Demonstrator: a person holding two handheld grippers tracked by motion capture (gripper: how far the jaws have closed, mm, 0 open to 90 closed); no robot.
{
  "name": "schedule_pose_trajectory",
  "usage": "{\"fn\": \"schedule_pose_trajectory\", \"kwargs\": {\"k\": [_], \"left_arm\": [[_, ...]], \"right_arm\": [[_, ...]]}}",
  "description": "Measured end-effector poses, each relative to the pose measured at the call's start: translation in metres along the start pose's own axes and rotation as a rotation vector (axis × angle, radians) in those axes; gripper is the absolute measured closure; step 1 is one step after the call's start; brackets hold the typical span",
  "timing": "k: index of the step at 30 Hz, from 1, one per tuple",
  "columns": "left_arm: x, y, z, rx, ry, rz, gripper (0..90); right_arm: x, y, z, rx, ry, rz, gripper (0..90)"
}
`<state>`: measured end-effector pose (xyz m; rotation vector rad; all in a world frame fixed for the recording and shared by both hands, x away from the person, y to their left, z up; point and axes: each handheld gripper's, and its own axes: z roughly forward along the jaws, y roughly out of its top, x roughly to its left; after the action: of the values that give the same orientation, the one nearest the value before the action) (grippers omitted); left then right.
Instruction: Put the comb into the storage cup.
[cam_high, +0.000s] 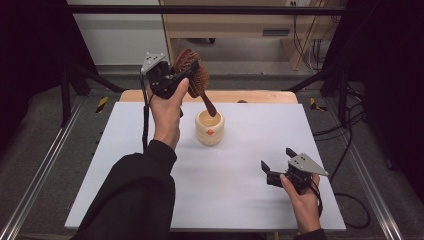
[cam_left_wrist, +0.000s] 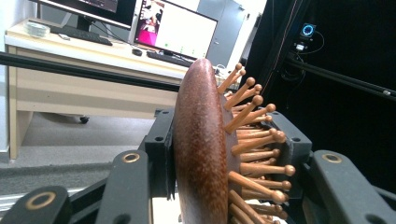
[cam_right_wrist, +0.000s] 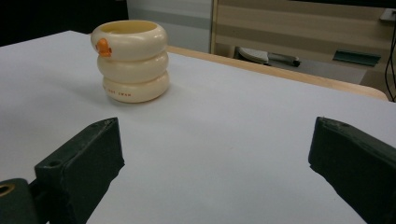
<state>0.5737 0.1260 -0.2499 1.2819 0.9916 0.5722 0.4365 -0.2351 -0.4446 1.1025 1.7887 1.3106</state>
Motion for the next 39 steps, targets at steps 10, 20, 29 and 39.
{"fn": "schedule_pose_trajectory", "kwargs": {"k": [10, 20, 29, 39], "left_arm": [[0.002, -0.004, 0.003, 0.006, 0.002, 0.027, 51.0], [0.001, -0.016, 0.015, 0.025, 0.001, 0.029, 50.9], [0.003, -0.028, 0.021, 0.035, 0.011, 0.060, 50.9], [0.007, -0.037, 0.023, 0.057, 0.023, 0.065, 50.9]], "right_arm": [[0.000, 0.000, -0.001, -0.002, -0.003, -0.004, 3.3], [-0.003, 0.001, -0.003, -0.025, -0.001, 0.015, 3.1], [-0.003, 0.000, -0.002, -0.011, -0.004, 0.015, 3.2], [-0.002, 0.000, -0.002, -0.012, -0.002, 0.014, 3.0]]}}
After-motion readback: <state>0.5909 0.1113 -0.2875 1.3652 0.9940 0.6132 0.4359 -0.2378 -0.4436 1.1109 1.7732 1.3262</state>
